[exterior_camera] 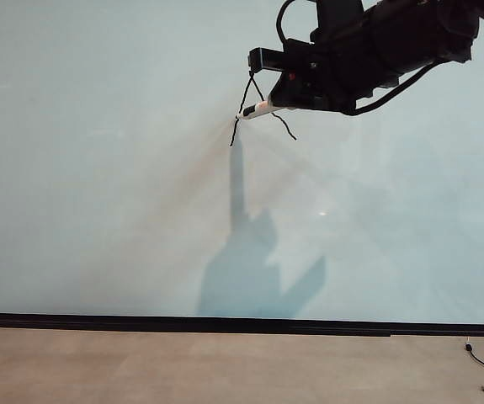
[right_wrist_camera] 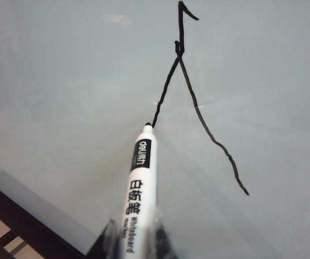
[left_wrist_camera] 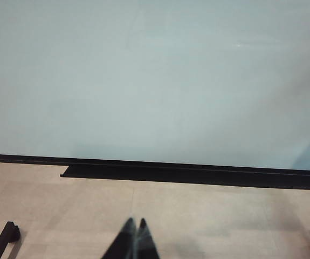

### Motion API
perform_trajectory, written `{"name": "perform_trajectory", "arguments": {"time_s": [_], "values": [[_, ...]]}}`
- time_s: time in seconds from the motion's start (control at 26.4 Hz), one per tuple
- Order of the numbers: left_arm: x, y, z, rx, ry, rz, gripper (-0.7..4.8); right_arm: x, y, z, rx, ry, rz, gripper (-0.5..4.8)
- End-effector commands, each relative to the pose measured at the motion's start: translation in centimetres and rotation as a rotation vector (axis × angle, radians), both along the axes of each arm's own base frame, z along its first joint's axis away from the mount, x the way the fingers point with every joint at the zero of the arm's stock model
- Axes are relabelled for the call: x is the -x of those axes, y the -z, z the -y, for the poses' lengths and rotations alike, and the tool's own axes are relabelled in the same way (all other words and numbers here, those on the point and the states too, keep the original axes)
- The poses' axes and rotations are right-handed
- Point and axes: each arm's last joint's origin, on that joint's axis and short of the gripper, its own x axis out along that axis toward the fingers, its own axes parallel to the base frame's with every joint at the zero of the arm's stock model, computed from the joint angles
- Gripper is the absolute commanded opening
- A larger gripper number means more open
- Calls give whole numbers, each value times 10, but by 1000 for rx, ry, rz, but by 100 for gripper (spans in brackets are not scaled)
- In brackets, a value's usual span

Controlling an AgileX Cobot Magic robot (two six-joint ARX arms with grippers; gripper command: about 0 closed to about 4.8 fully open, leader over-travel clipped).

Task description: Pick up the pen on the shelf to the right of the whiteboard and write the letter A.

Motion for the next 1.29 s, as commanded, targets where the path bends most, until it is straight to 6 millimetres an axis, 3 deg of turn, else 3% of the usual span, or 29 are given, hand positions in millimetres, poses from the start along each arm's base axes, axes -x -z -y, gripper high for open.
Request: {"name": "perform_trajectory", "arguments": {"time_s": [0.04,1.29], "values": [[0,-2,0,-4,5,9,-4,-1,-5,1,-18,32,30,-3],[0,-2,0,-3,5,8,-4,4,-15,13,3,128,14,-3]]}}
